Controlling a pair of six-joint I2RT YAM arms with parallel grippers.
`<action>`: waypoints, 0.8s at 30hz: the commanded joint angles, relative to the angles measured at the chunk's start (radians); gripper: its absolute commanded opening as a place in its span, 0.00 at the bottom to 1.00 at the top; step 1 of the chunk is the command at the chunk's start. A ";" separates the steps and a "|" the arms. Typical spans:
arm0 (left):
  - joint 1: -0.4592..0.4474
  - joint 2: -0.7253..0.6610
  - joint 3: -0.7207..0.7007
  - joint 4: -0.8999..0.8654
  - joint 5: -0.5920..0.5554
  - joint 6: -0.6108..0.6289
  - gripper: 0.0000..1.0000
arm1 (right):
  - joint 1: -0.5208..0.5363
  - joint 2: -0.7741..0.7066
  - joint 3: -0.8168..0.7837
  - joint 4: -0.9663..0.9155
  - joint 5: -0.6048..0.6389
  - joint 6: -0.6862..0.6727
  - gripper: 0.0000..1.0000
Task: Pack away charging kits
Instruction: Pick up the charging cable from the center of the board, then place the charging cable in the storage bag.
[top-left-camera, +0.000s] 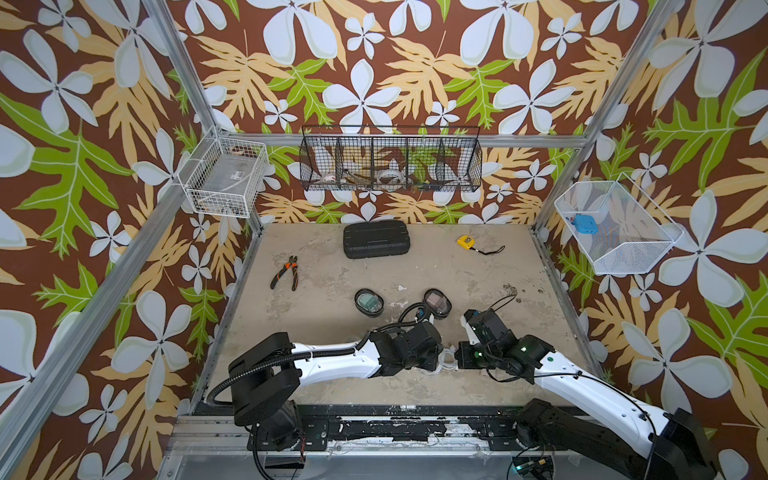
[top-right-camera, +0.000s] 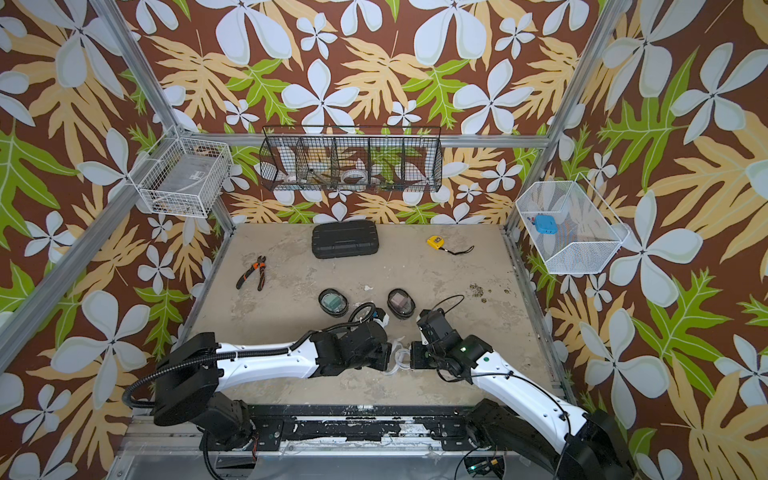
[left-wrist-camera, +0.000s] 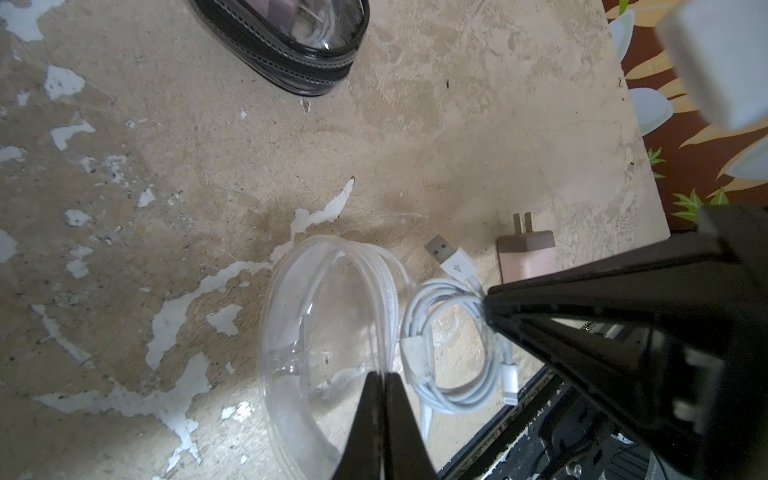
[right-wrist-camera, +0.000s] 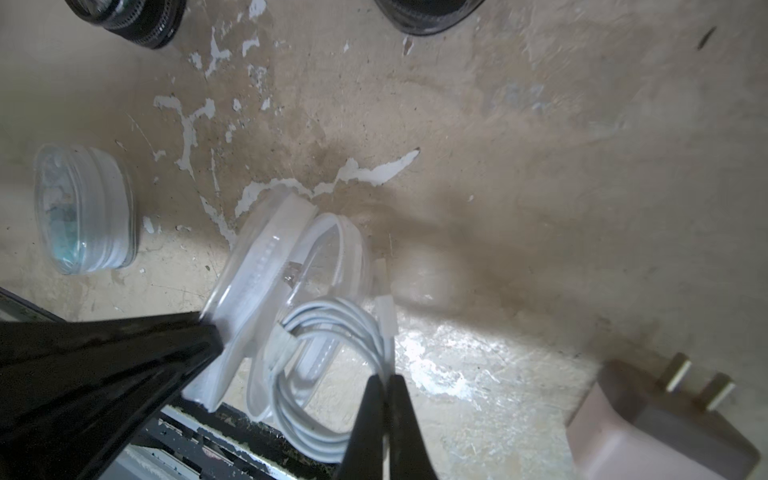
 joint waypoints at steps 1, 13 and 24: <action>0.003 -0.010 -0.009 0.027 0.001 -0.003 0.00 | 0.002 0.023 -0.009 0.038 -0.024 -0.033 0.00; 0.003 -0.104 -0.211 0.344 0.068 -0.074 0.00 | 0.023 0.145 -0.004 0.114 -0.006 -0.040 0.00; 0.003 -0.052 -0.218 0.388 0.056 -0.091 0.00 | 0.078 0.208 0.057 0.164 -0.001 0.009 0.00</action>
